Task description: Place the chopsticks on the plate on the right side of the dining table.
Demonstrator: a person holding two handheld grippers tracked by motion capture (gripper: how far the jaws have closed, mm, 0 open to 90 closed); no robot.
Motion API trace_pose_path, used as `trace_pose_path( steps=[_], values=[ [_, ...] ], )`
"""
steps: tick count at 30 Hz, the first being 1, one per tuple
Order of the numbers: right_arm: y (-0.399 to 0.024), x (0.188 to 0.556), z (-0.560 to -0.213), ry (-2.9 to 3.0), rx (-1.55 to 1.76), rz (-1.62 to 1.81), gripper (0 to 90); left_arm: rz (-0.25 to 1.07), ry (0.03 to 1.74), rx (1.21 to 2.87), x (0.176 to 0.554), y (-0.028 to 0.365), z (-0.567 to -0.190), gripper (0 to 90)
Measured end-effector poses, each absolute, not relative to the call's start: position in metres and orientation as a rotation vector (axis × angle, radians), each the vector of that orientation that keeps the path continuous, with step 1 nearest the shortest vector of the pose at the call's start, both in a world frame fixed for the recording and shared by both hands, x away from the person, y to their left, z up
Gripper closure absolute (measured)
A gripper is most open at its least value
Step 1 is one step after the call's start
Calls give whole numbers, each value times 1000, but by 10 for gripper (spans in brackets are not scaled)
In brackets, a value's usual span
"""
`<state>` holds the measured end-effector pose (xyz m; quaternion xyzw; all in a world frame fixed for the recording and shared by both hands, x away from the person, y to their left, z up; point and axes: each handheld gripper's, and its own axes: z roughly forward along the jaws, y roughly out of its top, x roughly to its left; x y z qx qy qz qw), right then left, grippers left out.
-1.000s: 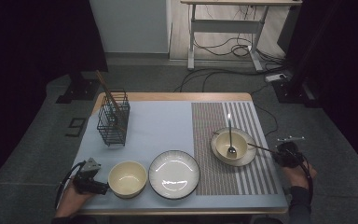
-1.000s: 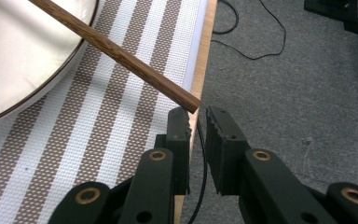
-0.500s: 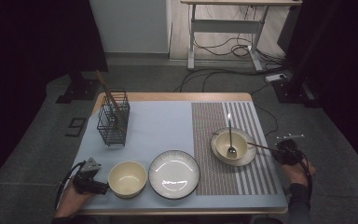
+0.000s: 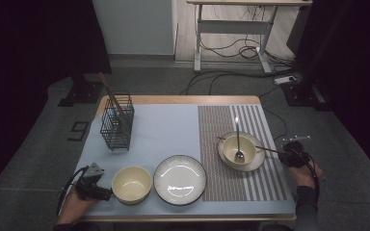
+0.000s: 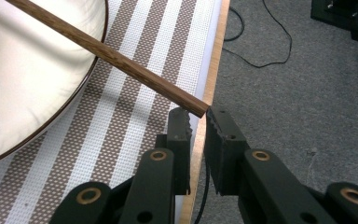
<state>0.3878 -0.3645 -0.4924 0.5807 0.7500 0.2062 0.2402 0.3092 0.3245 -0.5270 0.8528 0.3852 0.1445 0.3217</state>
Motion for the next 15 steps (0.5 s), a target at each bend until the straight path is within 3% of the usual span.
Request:
trace_pose_path(
  steps=[15],
  values=[
    [-366, 399, -494, 2035, 1589, 536, 790, 379, 1012, 2240, 309, 324, -527, 25]
  ],
)
